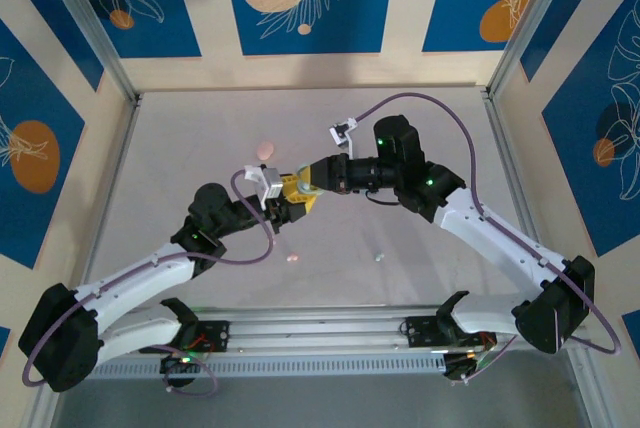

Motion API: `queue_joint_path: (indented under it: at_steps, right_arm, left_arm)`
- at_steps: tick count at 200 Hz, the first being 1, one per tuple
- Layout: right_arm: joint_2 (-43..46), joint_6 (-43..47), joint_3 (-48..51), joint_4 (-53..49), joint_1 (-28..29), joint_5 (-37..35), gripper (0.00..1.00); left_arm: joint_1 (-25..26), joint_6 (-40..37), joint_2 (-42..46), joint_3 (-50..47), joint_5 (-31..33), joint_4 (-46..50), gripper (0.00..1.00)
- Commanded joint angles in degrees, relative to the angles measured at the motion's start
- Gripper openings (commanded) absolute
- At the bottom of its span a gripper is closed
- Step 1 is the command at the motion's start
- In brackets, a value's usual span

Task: Insert the wireless bluetooth earbuds into the charging case

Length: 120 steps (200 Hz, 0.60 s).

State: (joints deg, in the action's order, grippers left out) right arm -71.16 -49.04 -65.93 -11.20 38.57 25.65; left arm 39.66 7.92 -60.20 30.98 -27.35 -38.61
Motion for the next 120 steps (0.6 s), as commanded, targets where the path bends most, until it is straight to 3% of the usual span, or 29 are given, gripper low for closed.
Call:
queue_joint_path:
  at_steps: [1,61,120]
  right_arm:
    - [-0.2,0.0,-1.0,-0.3,0.4,-1.0,0.24]
    - [0.3,-4.0,1.3,4.6,0.8,-2.6,0.23]
    - [0.9,3.1,-1.9,-8.4,1.8,-8.8,0.25]
  left_arm:
    - [0.4,0.8,-0.3,-0.2,-0.7,-4.9,0.33]
    - [0.4,0.6,-0.3,-0.3,-0.5,-4.7,0.33]
    - [0.4,1.0,0.4,0.0,0.4,-5.3,0.33]
